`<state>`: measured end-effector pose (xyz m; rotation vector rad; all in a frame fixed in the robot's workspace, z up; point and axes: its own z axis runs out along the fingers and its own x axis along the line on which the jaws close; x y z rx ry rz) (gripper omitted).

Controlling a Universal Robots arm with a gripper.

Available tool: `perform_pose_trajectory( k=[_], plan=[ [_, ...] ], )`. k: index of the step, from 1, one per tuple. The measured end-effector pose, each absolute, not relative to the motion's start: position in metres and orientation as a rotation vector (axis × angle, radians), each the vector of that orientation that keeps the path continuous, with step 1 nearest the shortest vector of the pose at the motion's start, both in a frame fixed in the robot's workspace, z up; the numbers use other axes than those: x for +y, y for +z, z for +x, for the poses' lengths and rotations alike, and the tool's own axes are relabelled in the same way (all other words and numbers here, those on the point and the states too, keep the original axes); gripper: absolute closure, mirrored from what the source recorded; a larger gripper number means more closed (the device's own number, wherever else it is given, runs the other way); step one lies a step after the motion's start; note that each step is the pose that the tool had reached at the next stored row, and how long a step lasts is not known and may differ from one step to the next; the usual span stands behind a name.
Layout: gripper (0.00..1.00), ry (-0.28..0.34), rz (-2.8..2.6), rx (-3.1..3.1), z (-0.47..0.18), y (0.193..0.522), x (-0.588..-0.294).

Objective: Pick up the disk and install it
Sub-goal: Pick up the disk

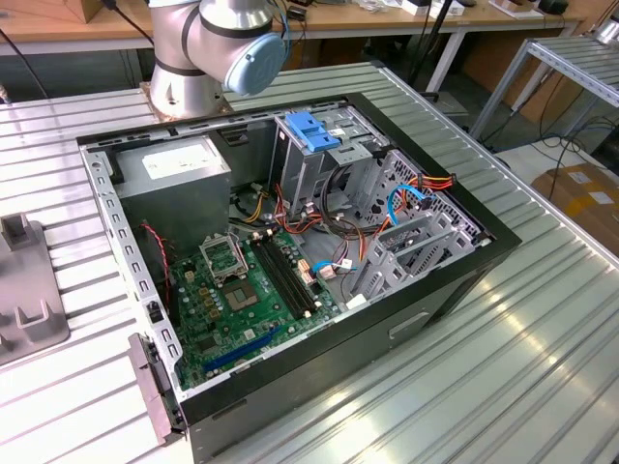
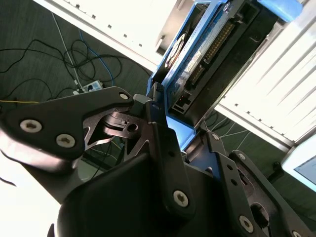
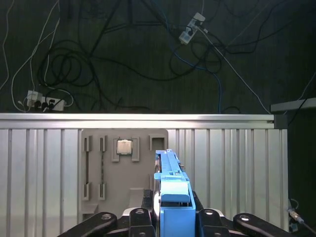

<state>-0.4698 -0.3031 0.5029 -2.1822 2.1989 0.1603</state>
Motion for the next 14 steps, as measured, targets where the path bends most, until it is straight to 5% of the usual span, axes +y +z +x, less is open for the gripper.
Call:
perform_pose_trajectory(
  k=[14],
  plan=[
    [0.63,0.160,-2.182,2.199,-0.4675,0.5029,-0.3061]
  ],
)
